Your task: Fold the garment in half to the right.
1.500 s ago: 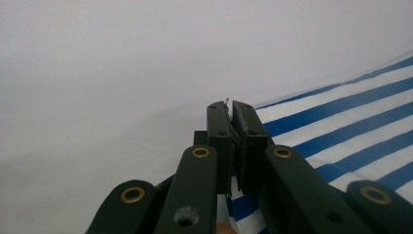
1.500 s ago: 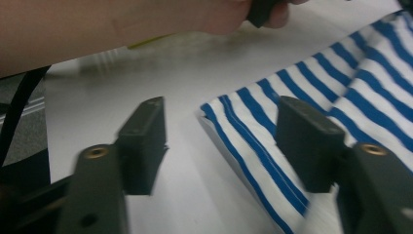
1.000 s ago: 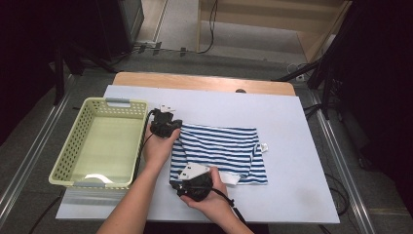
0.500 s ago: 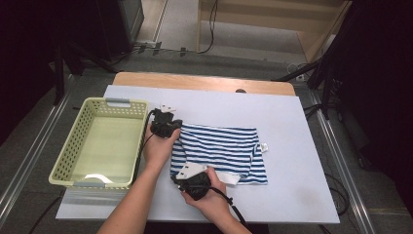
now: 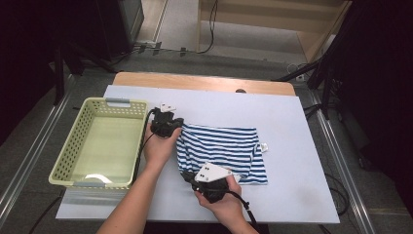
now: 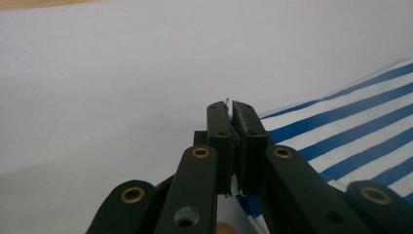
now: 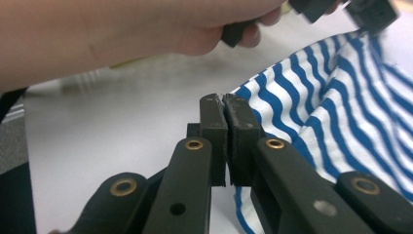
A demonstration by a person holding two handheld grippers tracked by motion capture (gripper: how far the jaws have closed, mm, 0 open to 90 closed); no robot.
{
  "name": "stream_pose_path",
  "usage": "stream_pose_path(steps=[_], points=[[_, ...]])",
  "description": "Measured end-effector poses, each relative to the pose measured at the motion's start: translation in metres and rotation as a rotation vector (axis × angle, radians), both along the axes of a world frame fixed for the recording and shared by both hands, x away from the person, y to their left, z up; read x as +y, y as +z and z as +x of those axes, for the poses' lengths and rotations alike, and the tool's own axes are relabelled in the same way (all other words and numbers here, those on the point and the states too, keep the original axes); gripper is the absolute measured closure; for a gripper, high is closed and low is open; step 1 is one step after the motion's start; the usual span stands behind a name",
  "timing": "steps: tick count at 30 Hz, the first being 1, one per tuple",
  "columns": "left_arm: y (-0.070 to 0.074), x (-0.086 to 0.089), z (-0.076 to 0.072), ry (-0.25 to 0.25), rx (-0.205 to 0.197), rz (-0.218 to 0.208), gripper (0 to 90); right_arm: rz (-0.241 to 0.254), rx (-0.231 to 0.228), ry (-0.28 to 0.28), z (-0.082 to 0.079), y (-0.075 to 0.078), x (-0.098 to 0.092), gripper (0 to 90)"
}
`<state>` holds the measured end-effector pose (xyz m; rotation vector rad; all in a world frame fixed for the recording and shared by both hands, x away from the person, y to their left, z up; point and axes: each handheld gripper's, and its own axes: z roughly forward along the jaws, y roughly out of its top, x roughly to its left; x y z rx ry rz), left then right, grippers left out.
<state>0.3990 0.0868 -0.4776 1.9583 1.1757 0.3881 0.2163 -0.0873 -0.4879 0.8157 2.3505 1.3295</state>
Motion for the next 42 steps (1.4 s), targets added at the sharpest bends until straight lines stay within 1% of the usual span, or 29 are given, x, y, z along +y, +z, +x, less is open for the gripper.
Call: stream_pose_path(steps=[1,3,4,5,6,7,9,10,11,12,13,14,17,18,19,21,22,24,25,26,27,28,30,33,34,35,37,40,42], points=[[0.001,0.000,0.000,0.001,0.002,-0.008,87.6,0.006,-0.007,-0.002,0.000,0.002,-0.002,85.8],[0.002,0.001,0.000,0.016,-0.007,-0.001,87.6,0.017,-0.014,-0.005,-0.001,0.005,-0.005,85.8],[0.002,0.002,-0.001,0.016,-0.007,-0.001,87.6,0.017,-0.014,-0.005,-0.001,0.005,-0.005,85.8],[0.004,0.003,-0.001,0.027,-0.021,0.012,87.6,0.017,-0.020,0.001,-0.001,0.007,-0.003,85.8],[0.004,0.003,-0.001,0.027,-0.021,0.012,87.7,0.017,-0.020,0.001,-0.001,0.007,-0.003,85.8],[0.006,0.004,-0.002,0.031,-0.028,0.008,87.7,0.009,-0.033,0.009,0.000,0.008,0.000,85.9],[0.010,0.006,-0.003,0.052,-0.043,0.003,87.7,0.009,-0.039,0.013,0.000,0.010,0.004,86.0],[0.015,0.008,-0.005,0.079,-0.060,-0.004,87.7,0.013,-0.040,0.014,0.001,0.012,0.006,86.0],[0.017,0.010,-0.006,0.090,-0.068,0.007,87.7,0.022,-0.042,0.016,0.002,0.013,0.008,86.0],[0.017,0.010,-0.006,0.090,-0.068,0.007,87.7,0.022,-0.042,0.016,0.002,0.013,0.008,86.0],[0.019,0.010,-0.006,0.106,-0.070,0.010,87.7,0.029,-0.041,0.019,0.003,0.015,0.009,86.0],[0.021,0.010,-0.008,0.114,-0.073,-0.001,87.7,0.050,-0.050,0.026,0.003,0.020,0.013,86.0],[0.028,0.004,-0.009,0.095,-0.078,-0.008,87.6,0.064,-0.061,0.027,0.001,0.024,0.013,86.0],[0.029,0.003,-0.009,0.096,-0.076,-0.019,87.6,0.065,-0.064,0.023,0.000,0.024,0.012,86.0],[0.033,0.002,-0.008,0.100,-0.073,-0.041,87.6,0.067,-0.069,0.018,-0.001,0.025,0.009,86.0],[0.035,-0.003,-0.009,0.092,-0.082,-0.050,87.6,0.082,-0.073,-0.005,-0.004,0.025,0.000,86.0],[0.035,-0.003,-0.009,0.092,-0.082,-0.050,87.6,0.092,-0.069,-0.017,-0.005,0.025,-0.005,86.0],[0.037,-0.013,-0.011,0.081,-0.101,-0.047,87.6,0.109,-0.064,-0.039,-0.006,0.025,-0.014,86.0],[0.037,-0.013,-0.011,0.081,-0.101,-0.047,87.6,0.109,-0.064,-0.039,-0.006,0.025,-0.014,86.0],[0.037,-0.016,-0.012,0.076,-0.109,-0.048,87.6,0.110,-0.068,-0.054,-0.009,0.024,-0.023,86.0],[0.038,-0.019,-0.012,0.068,-0.112,-0.054,87.6,0.110,-0.068,-0.054,-0.009,0.024,-0.023,86.0],[0.038,-0.022,-0.013,0.059,-0.117,-0.057,87.5,0.107,-0.077,-0.064,-0.011,0.024,-0.030,86.0],[0.039,-0.032,-0.014,0.049,-0.135,-0.059,87.5,0.106,-0.078,-0.078,-0.013,0.024,-0.037,86.0],[0.039,-0.041,-0.013,0.037,-0.138,-0.056,87.5,0.108,-0.079,-0.095,-0.015,0.024,-0.046,86.1],[0.039,-0.041,-0.013,0.037,-0.138,-0.056,87.5,0.108,-0.079,-0.095,-0.015,0.024,-0.046,86.1],[0.040,-0.044,-0.013,0.033,-0.139,-0.056,87.5,0.108,-0.078,-0.105,-0.017,0.024,-0.052,86.3],[0.040,-0.051,-0.013,0.026,-0.142,-0.054,87.6,0.114,-0.075,-0.116,-0.018,0.024,-0.057,86.8],[0.041,-0.052,-0.012,0.030,-0.144,-0.051,87.5,0.120,-0.071,-0.117,-0.020,0.024,-0.060,87.2],[0.041,-0.050,-0.012,0.032,-0.143,-0.052,87.5,0.119,-0.075,-0.115,-0.020,0.024,-0.057,87.4]])
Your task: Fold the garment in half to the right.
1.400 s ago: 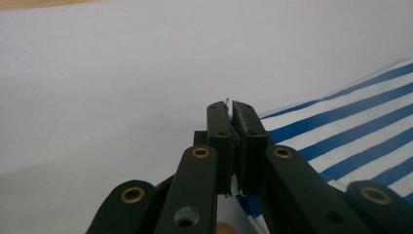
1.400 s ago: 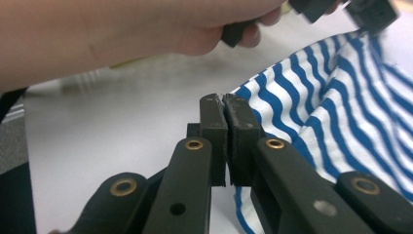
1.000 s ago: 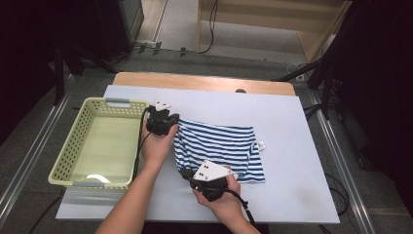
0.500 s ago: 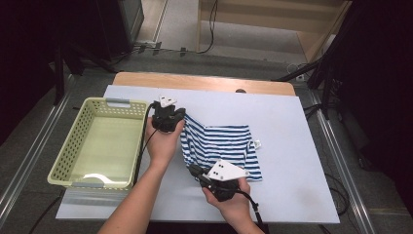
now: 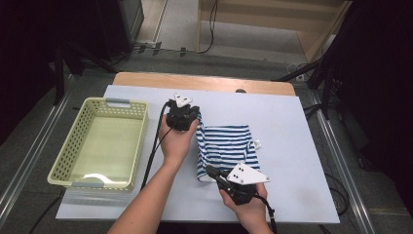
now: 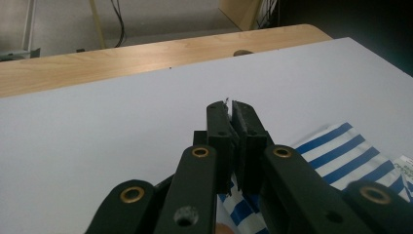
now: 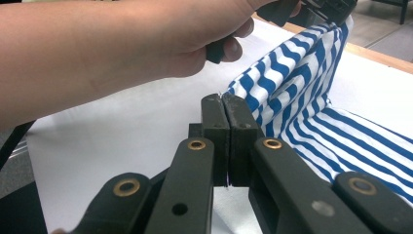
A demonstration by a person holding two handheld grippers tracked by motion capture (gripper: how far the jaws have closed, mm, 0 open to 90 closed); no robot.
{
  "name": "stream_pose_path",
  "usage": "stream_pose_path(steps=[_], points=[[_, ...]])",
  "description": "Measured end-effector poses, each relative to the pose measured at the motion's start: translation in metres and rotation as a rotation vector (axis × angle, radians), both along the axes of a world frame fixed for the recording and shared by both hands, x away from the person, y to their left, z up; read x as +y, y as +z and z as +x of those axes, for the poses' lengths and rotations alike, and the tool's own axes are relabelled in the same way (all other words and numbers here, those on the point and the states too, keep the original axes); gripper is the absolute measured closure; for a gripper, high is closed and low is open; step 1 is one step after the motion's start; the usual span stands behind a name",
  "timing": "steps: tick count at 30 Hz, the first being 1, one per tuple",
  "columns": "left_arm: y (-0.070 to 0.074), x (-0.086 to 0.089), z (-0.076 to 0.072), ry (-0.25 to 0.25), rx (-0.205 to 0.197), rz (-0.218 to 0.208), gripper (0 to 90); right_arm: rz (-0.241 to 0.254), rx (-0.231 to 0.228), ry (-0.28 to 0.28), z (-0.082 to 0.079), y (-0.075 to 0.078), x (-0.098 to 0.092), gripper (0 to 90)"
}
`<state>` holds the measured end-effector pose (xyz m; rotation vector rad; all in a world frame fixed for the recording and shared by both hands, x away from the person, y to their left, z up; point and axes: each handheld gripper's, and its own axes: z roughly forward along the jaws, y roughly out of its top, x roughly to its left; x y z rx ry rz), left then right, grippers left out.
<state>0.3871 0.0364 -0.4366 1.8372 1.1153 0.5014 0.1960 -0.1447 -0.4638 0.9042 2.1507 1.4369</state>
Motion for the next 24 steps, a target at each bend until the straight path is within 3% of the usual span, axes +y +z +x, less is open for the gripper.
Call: stream_pose_path(steps=[5,11,19,24], points=[[-0.001,0.014,0.001,0.021,0.009,-0.015,87.6,0.000,0.000,0.029,0.004,0.003,0.018,87.8],[0.002,0.043,0.003,0.070,0.016,-0.027,87.6,-0.003,-0.006,0.050,0.008,0.008,0.040,88.0],[0.020,0.076,0.001,0.126,-0.008,-0.064,87.6,-0.005,-0.025,0.090,0.016,0.019,0.072,88.0],[0.023,0.075,0.000,0.119,-0.013,-0.051,87.6,0.001,-0.048,0.096,0.015,0.025,0.077,88.0]])
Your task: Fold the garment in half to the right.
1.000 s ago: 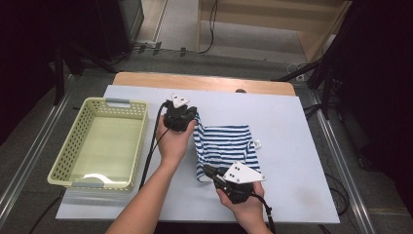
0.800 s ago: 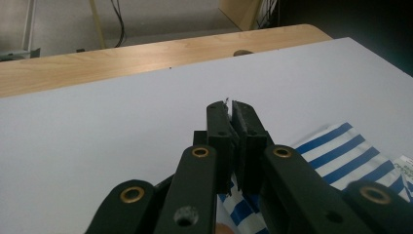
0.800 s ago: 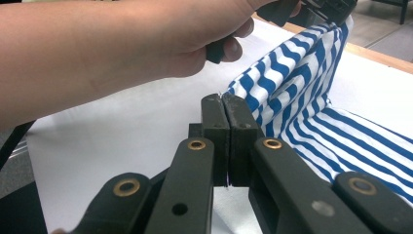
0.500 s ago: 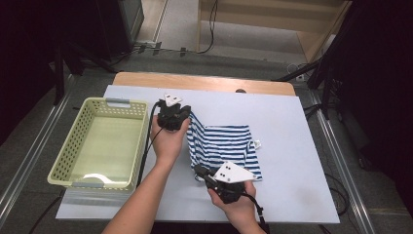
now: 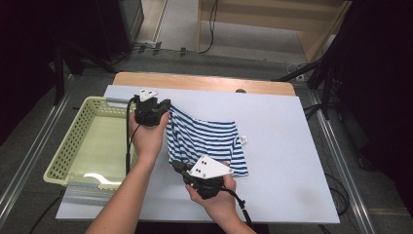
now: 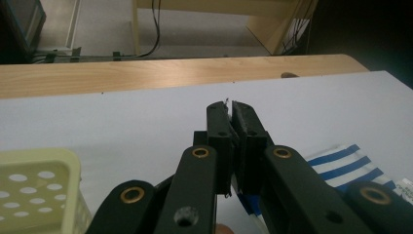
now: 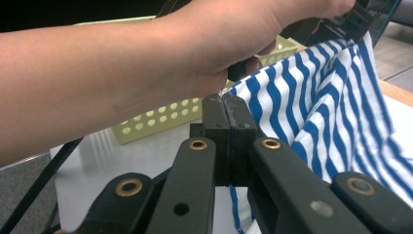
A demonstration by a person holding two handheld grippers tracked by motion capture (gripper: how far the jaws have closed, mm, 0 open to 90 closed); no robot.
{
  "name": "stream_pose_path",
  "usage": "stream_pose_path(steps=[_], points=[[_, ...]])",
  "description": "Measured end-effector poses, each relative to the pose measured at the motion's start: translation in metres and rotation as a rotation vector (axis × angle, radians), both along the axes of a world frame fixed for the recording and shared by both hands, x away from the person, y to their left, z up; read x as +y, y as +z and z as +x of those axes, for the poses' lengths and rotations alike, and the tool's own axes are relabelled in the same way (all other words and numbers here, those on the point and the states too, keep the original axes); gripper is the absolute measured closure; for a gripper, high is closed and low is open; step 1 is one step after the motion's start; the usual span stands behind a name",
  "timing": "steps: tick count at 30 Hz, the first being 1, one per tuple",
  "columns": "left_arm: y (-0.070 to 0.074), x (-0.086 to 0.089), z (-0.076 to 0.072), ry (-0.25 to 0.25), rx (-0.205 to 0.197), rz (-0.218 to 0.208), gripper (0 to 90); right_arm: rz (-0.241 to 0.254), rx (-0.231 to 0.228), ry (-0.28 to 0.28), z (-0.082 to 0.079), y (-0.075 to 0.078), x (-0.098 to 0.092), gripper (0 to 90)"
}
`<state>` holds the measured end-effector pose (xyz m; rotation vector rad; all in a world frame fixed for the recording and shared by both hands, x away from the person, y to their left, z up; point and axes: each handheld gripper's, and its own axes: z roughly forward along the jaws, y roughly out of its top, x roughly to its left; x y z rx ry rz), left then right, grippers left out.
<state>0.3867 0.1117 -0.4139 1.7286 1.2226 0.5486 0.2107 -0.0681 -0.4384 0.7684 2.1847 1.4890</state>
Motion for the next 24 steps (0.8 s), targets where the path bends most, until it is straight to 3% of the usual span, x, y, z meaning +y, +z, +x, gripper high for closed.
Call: stream_pose_path(steps=[6,12,24], points=[[-0.006,-0.021,-0.002,-0.033,0.002,-0.005,87.5,0.011,0.007,-0.022,-0.003,-0.004,-0.016,88.0],[-0.012,-0.053,-0.002,-0.079,-0.001,0.000,87.6,0.018,0.020,-0.071,-0.010,-0.014,-0.047,88.0],[-0.021,-0.097,0.002,-0.141,0.014,0.023,87.6,0.015,0.041,-0.153,-0.017,-0.028,-0.094,88.0]])
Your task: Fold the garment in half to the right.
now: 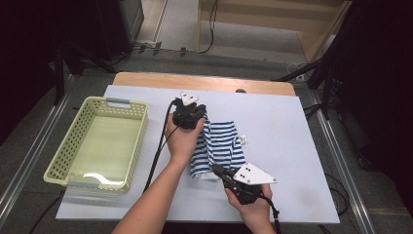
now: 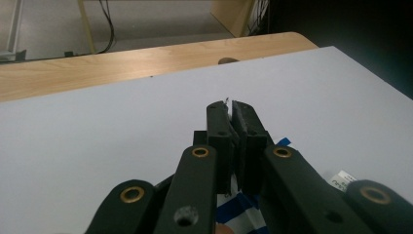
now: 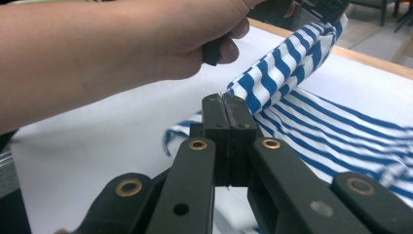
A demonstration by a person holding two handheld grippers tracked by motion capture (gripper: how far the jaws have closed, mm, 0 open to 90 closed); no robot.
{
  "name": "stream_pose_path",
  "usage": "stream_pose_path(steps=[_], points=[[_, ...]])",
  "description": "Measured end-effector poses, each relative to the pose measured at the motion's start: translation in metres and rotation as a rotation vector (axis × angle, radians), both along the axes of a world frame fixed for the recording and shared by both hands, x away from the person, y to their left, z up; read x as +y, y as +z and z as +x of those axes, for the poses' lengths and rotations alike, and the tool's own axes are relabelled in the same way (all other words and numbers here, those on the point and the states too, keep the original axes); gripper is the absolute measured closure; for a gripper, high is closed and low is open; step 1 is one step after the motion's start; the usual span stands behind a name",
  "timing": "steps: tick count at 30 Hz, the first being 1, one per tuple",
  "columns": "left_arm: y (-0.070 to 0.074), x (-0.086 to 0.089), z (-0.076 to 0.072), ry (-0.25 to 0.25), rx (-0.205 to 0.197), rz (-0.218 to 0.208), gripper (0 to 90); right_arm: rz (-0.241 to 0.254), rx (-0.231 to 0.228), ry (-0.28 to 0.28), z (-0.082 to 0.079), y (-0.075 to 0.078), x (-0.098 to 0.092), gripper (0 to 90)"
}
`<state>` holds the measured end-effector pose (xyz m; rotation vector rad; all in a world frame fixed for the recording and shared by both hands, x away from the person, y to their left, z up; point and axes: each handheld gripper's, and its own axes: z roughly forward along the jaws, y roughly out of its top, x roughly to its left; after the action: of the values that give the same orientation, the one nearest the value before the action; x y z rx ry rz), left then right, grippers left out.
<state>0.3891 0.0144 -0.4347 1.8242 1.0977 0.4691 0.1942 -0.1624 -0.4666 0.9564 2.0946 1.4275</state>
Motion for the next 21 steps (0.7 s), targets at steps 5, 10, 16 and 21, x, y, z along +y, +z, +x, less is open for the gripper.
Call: stream_pose_path(steps=[5,10,16,21], points=[[-0.006,-0.017,0.003,-0.014,0.004,0.012,87.5,0.000,0.016,-0.033,0.001,-0.007,-0.017,88.0],[-0.013,-0.031,0.007,-0.028,0.014,0.019,87.5,-0.012,0.038,-0.060,0.003,-0.016,-0.030,87.9],[-0.021,-0.047,0.012,-0.050,0.028,0.028,87.5,-0.017,0.058,-0.089,0.005,-0.023,-0.044,87.9],[-0.030,-0.060,0.016,-0.066,0.052,0.035,87.5,-0.031,0.080,-0.105,0.007,-0.030,-0.052,87.9]])
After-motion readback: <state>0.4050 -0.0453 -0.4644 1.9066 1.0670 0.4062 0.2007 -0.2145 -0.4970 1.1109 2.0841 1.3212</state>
